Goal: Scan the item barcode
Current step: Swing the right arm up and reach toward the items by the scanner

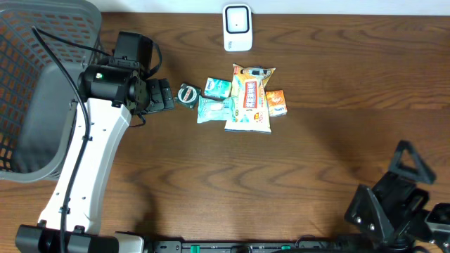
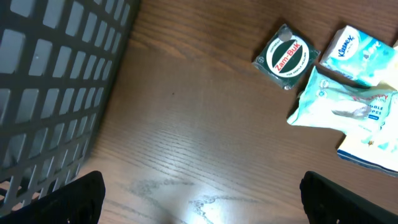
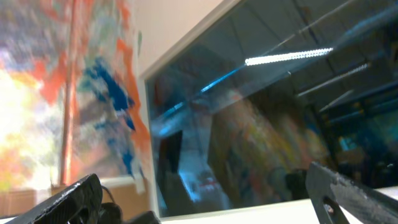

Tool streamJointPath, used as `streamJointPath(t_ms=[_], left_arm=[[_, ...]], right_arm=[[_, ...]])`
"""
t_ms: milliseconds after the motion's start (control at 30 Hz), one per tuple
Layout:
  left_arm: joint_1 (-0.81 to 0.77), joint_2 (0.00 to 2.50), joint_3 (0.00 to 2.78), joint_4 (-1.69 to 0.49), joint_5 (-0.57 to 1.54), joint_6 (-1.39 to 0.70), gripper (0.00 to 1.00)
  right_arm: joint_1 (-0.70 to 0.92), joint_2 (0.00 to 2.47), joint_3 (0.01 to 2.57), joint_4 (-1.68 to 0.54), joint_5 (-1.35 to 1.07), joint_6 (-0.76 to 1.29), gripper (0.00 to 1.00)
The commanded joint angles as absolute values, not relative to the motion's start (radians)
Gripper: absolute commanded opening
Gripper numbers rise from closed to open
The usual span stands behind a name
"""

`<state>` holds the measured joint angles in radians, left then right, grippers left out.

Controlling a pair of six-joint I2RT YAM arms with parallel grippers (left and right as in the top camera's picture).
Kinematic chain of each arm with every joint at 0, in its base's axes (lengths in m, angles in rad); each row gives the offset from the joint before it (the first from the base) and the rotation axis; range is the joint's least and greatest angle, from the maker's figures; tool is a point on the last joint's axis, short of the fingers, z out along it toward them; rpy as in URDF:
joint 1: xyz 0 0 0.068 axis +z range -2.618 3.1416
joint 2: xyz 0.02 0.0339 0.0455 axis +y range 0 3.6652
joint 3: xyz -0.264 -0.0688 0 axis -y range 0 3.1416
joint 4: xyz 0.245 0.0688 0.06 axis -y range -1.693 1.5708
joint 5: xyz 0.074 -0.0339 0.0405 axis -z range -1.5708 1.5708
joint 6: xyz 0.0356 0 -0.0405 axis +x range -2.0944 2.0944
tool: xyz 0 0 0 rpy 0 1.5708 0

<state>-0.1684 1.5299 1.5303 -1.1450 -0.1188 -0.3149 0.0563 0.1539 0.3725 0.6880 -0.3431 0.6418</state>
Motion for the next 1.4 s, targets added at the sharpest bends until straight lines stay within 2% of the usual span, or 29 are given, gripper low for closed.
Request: streamJointPath(t_ms=[0,233,367,500,667,933,1133,1367], left_arm=[[-0.167,1.528,1.529,-1.147,-0.136,-0.320,0.98],[-0.167,1.528,1.529,-1.147,-0.136,-0.320,0.99],[-0.167,1.528,1.529,-1.147,-0.136,-0.320,0.99],[-0.167,1.528,1.529,-1.147,-0.136,-0.320,0.99],[-0.167,1.528,1.529,-1.147,-0.136,-0.320,0.98],[-0.167,1.528,1.529,-1.147,-0.136,-0.320,0.98],[-0.167,1.528,1.529,-1.147,-0.136,-0.320,0.98],[-0.167,1.528,1.529,-1.147,-0.136,-0.320,0.99]], right_arm=[[0.054,0.322,0.522,0.613,-0.472,0.417,0.99],[0.054,0.670,0.816,0.316,-0.641,0.251,0.99],[0.055,0.860,0.973,0.091,-0.643,0.154,0.99],[0.094,0.966,1.043,-0.043,-0.622,0.097,0.99],[0.224,1.059,1.060,-0.141,-0.433,0.039,0.99],[0.460,1.176,1.096,-0.282,0.079,-0.020,0.99],[0.448,1.374,1.306,-0.585,0.102,-0.020,0.99],[0.456,1.468,1.329,-0.620,-0.075,-0.003,0.99]])
